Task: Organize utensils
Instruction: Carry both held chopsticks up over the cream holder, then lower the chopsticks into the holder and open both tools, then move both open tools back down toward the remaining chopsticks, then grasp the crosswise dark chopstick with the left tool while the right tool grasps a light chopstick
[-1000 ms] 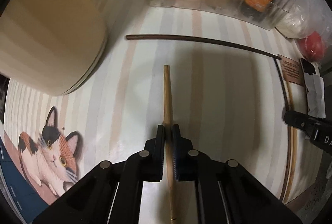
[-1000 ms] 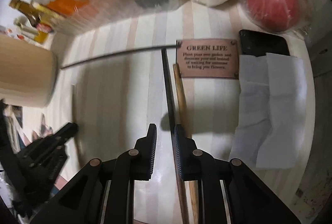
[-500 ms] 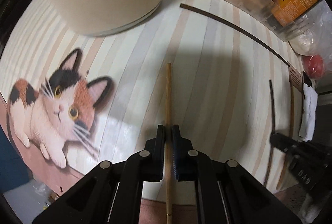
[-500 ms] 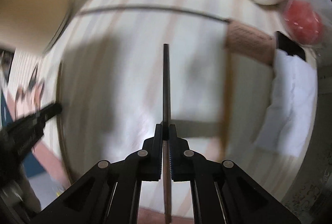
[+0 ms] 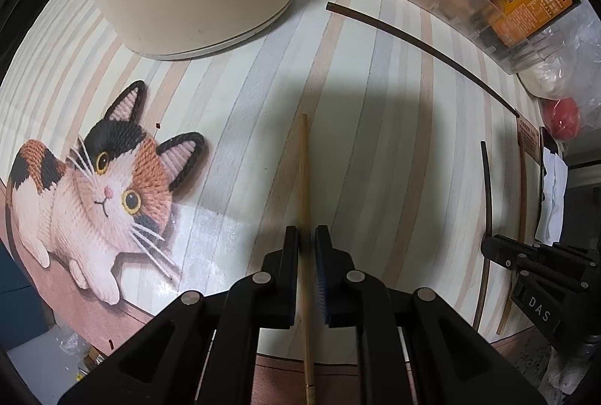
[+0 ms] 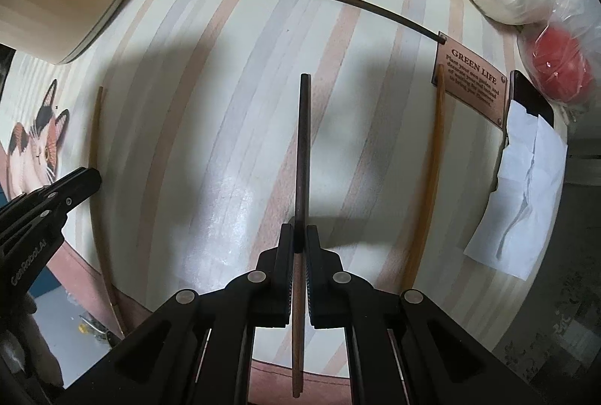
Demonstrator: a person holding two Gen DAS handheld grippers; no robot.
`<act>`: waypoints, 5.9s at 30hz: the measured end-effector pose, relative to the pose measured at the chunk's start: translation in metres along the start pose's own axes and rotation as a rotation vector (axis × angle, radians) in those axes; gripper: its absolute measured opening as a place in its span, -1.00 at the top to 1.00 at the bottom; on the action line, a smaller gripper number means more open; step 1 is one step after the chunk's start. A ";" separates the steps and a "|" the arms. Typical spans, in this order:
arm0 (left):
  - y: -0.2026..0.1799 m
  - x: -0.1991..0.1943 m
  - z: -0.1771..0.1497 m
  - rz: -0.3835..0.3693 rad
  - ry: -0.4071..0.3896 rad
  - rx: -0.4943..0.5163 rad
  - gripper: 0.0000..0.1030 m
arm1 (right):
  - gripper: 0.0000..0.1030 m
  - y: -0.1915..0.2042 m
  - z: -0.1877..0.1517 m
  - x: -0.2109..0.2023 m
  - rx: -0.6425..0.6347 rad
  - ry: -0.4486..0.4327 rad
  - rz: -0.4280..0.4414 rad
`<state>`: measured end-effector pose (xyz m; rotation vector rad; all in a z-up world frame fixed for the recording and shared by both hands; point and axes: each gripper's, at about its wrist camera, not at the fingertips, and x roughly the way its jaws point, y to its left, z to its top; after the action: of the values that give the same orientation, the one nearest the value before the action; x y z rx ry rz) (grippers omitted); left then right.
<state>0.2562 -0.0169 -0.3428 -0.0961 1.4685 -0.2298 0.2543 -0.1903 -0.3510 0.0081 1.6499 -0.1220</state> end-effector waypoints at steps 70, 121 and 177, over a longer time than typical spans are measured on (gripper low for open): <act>0.094 -0.243 0.217 0.009 -0.591 -0.201 0.91 | 0.90 0.156 0.213 -0.257 -0.098 -0.721 0.367; -0.147 -0.058 0.056 0.523 -0.365 0.682 -1.00 | -0.16 -0.145 -0.041 -0.042 0.404 -0.225 0.165; -0.193 0.000 0.112 0.134 0.085 1.028 0.89 | 0.84 -0.202 -0.079 0.006 0.587 -0.102 0.178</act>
<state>0.3485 -0.2135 -0.2916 0.8442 1.2801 -0.8529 0.1592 -0.3846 -0.3356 0.5833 1.4540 -0.4579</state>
